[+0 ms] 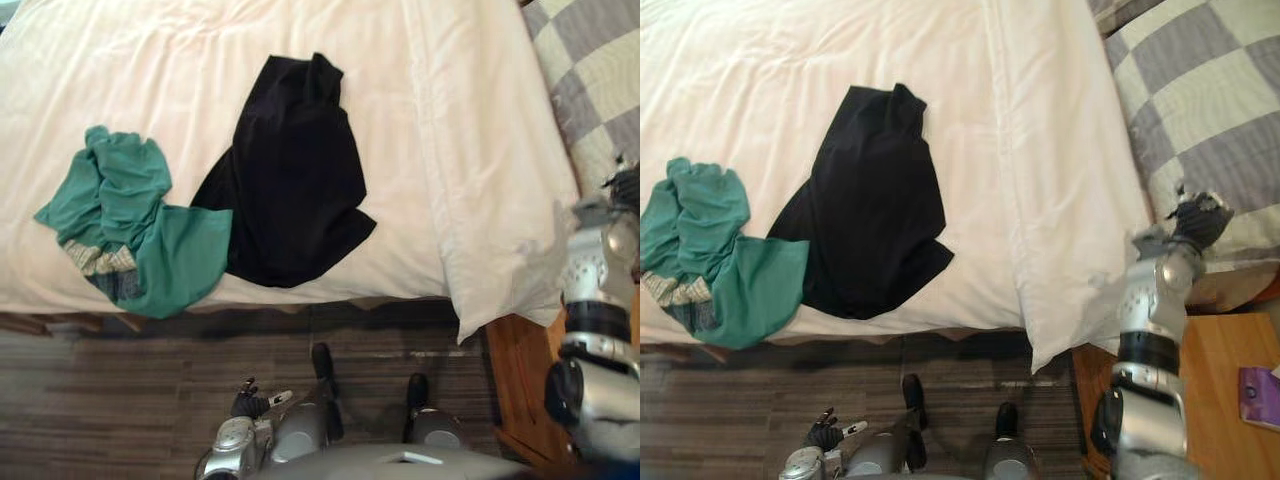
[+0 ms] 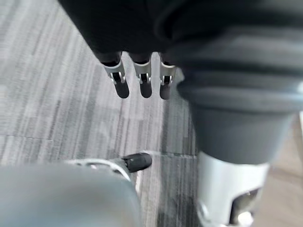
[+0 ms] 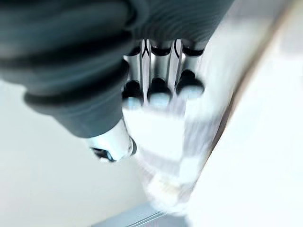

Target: Tidy the bed and pick cloth on bed and put in laundry

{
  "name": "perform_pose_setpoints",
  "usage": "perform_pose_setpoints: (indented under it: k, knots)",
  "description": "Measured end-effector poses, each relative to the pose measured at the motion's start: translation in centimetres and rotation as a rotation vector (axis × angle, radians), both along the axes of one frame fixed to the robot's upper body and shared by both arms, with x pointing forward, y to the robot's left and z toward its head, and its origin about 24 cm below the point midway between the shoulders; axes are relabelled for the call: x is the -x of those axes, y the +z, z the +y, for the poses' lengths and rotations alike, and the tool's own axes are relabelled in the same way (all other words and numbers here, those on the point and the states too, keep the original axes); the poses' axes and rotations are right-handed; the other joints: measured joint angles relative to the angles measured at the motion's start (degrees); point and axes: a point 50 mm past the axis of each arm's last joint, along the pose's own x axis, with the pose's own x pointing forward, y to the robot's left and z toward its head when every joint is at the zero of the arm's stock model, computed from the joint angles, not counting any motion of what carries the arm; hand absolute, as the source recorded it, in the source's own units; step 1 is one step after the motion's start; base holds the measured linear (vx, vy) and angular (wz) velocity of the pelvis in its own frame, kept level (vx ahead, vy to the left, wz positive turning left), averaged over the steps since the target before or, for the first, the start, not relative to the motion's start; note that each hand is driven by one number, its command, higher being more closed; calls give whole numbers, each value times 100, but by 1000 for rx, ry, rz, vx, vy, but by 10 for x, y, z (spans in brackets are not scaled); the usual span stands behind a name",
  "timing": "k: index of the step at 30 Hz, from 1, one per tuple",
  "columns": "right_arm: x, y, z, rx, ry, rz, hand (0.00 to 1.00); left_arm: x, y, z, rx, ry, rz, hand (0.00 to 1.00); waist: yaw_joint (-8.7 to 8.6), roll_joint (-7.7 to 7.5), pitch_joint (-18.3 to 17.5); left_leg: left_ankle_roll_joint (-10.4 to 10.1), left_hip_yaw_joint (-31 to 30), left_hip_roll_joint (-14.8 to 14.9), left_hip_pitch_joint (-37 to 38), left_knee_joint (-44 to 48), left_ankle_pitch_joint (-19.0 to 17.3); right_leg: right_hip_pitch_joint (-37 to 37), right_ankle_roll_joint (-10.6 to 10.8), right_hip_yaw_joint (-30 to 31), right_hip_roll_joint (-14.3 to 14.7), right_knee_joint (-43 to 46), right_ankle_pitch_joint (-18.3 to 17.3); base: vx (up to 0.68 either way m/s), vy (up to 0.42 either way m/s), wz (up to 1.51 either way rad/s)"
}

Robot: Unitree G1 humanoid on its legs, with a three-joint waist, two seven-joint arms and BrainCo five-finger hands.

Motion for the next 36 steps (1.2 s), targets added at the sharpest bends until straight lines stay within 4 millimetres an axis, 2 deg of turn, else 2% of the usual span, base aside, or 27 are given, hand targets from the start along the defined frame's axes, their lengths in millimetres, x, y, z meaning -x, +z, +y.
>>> perform_pose_setpoints:
  k: [2, 4, 7, 8, 10, 13, 15, 16, 19, 20, 22, 25, 27, 30, 33, 35, 36]
  knots:
    - [-1, 24, 1, -71, -2, -142, 100, -3, 1, -3, 6, 0, -14, 0, 85, 119, 165, 1, -29, 19, -195, -2, 20, -226, -6, -12, 10, 101, 8, -88, 40, 5]
    - [0, 36, 1, -122, -1, -232, 100, -5, 2, -3, 13, 13, -29, 0, 113, 191, 287, -31, -46, 26, -372, -1, 19, -411, -8, -42, 12, 160, 29, -58, 40, 7]
    - [12, 54, -7, -183, -53, -366, 100, -12, 5, -4, 23, 32, -64, 0, 194, 299, 548, -37, -107, 5, -582, 0, 77, -634, 6, -67, -13, 258, 39, -25, 38, 8]
    - [17, 68, -9, -222, -78, -452, 100, -17, 8, -5, 16, 35, -91, 0, 204, 368, 728, -23, -177, -15, -713, 1, 124, -770, 13, -87, -31, 310, 44, -2, 39, 16]
    - [20, 82, -10, -248, -96, -516, 100, -22, 10, -8, 18, 23, -113, 0, 222, 455, 806, -12, -187, -24, -926, 4, 176, -995, 19, -113, -46, 373, 50, 0, 31, 9]
    - [22, 105, -6, -270, -97, -597, 100, -40, 16, -17, 19, -22, -166, 0, 363, 665, 913, 30, -195, -50, -1338, 31, 321, -1478, 21, -115, -94, 539, 49, 10, 40, 3]
    - [26, 120, -8, -254, -102, -625, 100, -59, 24, -29, 42, -56, -229, 0, 518, 858, 1001, 16, -195, -66, -1629, 32, 377, -1851, 37, -103, -136, 719, 18, 0, 49, 2]
    - [26, 125, -7, -257, -96, -640, 100, -65, 27, -32, 52, -56, -250, 0, 546, 895, 1017, 2, -192, -72, -1793, 33, 413, -2078, 42, -68, -156, 840, -17, -10, 52, 0]
    - [31, 139, -1, -219, -82, -689, 100, -81, 37, -37, 72, -48, -316, 0, 639, 925, 1039, -37, -148, -101, -2295, 33, 450, -2817, 43, 28, -242, 1292, -161, 17, 50, -3]
    - [42, 149, -3, -186, -92, -747, 100, -89, 42, -40, 90, -27, -355, 0, 719, 921, 1042, -63, -53, -109, -2458, 33, 434, -3091, 41, 97, -276, 1475, -220, 31, 44, -7]
    - [54, 160, 0, -151, -88, -817, 100, -99, 50, -45, 119, 13, -405, 0, 755, 913, 1048, -91, 37, -143, -2641, 28, 408, -3433, 38, 178, -351, 1714, -299, 49, 60, -9]
    - [64, 169, 12, -99, -52, -884, 100, -110, 60, -52, 177, 88, -474, 0, 789, 821, 1111, -111, 405, -171, -2807, 8, 307, -3861, 47, 441, -425, 1949, -336, 54, 70, -22]
    - [69, 169, 17, -80, -37, -910, 100, -115, 63, -55, 198, 113, -491, 0, 745, 804, 1119, -92, 750, -140, -2872, 10, 228, -4000, 54, 513, -457, 2004, -338, 69, 85, -14]
    - [67, 145, 21, -51, -41, -862, 100, -118, 66, -49, 222, 196, -512, 0, 668, 582, 1096, -74, 970, -132, -2913, 35, 261, -4128, 57, 595, -476, 2067, -379, 97, 82, -6]
    - [60, 105, 14, -64, -72, -769, 100, -117, 65, -47, 233, 229, -510, 0, 635, 280, 977, 14, 975, -118, -2853, 38, 345, -4052, 23, 563, -460, 2100, -467, 108, 67, 7]
    - [55, 83, 13, -79, -75, -711, 100, -117, 65, -47, 237, 229, -507, 0, 630, 179, 955, 15, 974, -91, -2732, 38, 346, -3906, 7, 554, -432, 2080, -480, 69, 36, 3]
    - [51, 61, 13, -100, -79, -657, 100, -116, 64, -46, 239, 234, -505, 0, 620, 83, 906, 10, 973, -65, -2618, 37, 342, -3776, 0, 546, -406, 2055, -486, 52, 26, 0]
